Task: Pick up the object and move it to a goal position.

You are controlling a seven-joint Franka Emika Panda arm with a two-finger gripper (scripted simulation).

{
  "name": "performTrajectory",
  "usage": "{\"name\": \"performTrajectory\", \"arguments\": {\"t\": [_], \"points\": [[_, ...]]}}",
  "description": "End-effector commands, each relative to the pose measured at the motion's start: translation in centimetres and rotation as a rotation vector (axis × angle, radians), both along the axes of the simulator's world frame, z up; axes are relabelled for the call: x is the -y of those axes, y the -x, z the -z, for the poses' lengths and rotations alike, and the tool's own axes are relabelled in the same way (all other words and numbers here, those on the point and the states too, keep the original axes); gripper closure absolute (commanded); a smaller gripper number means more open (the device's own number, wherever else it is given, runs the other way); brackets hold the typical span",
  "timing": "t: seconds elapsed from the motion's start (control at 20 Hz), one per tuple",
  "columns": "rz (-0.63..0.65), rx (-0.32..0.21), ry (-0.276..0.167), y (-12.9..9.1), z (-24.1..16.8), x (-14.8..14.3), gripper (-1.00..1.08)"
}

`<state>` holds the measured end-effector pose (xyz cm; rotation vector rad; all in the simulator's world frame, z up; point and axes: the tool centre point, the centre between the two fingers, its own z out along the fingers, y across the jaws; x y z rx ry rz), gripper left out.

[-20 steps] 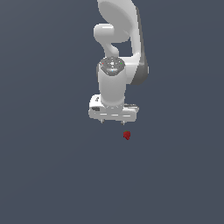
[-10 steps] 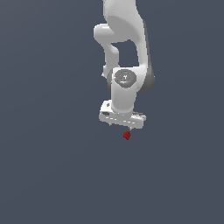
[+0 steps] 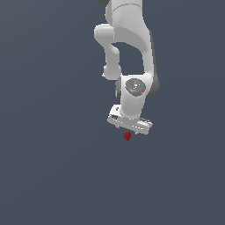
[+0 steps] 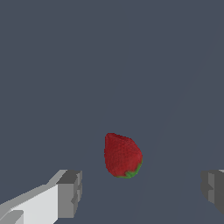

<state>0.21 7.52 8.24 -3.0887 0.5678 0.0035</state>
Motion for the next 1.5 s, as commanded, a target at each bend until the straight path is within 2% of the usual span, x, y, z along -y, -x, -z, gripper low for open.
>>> {"name": "performTrajectory", "arguments": {"t": [0.0,0.5,0.95,1.2,1.25,1.45], "points": [[0.020,0.001,0.001,0.1,0.5,-0.5,-0.92],[0.033,0.001,0.001,0.2,1.3,-0.9,-0.92],[0.037,0.002,0.002,0.3,5.3,-0.9,-0.92],[0.037,0.002,0.002,0.2,6.0,-0.9,-0.92],[0.037,0.002,0.002,0.2,6.0,-0.9,1.08],[0.037,0.002,0.002,0.2,6.0,-0.9,1.08]]}}
